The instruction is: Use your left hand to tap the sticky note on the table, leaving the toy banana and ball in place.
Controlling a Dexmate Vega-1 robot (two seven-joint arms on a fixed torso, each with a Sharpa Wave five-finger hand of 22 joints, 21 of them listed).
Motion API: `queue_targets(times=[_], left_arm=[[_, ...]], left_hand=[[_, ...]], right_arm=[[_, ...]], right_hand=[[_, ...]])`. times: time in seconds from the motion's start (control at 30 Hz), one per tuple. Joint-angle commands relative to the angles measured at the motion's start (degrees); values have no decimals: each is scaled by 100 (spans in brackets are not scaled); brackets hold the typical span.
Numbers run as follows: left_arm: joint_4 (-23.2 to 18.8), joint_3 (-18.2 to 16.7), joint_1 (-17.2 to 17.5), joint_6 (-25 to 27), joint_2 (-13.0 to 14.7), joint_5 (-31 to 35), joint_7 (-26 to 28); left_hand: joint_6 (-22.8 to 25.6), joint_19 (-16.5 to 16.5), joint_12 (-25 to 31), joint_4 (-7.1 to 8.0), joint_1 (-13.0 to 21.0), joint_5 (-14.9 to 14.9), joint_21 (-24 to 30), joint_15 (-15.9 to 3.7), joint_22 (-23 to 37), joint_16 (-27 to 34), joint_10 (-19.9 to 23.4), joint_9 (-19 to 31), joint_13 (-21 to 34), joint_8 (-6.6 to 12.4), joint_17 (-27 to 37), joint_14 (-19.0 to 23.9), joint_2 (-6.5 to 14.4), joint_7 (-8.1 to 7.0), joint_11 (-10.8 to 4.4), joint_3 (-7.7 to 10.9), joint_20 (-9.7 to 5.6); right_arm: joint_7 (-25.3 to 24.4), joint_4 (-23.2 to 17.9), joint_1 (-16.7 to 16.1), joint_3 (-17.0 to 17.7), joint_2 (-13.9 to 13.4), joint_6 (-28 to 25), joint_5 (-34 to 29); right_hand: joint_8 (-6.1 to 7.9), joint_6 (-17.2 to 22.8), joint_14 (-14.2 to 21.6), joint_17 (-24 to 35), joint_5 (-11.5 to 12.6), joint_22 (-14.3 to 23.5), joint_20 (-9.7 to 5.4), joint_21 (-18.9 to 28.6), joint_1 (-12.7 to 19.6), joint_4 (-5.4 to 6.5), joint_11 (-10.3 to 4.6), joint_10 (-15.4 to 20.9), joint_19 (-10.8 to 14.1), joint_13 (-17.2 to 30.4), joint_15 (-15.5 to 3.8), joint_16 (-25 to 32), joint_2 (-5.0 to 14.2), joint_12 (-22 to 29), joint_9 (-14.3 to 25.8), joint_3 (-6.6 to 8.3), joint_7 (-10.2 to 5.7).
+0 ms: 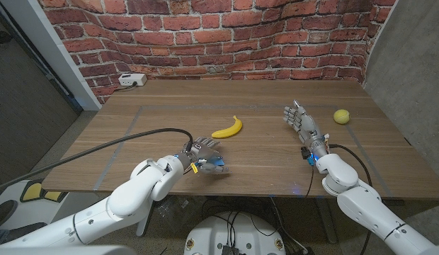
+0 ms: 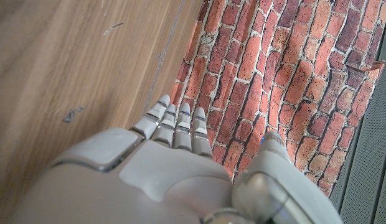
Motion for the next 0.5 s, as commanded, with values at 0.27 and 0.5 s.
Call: queue_targets(times=[0.27, 0.5], left_arm=[[140, 84, -149, -60, -63, -151, -87], [56, 133, -95, 15, -84, -95, -56]], left_hand=[[33, -885, 20, -30, 63, 33, 37, -52, 7, 1, -916, 2, 9, -21, 0, -1120, 4, -31, -11, -11, 43], [56, -882, 23, -30, 72, 34, 37, -52, 7, -2, -901, 2, 9, -19, 1, -1116, 5, -29, -12, -13, 44]], right_arm=[[-14, 68, 21, -11, -5, -27, 64], [27, 86, 24, 0, -21, 4, 87]], right_hand=[[-3, 33, 6, 16, 38, 15, 21, -21, -32, -28, 31, 17, 43, 33, 22, 1, 11, -1, 11, -4, 4], [-4, 30, 4, 15, 38, 15, 20, -25, -31, -31, 29, 17, 44, 33, 18, 0, 11, -1, 11, -5, 6]])
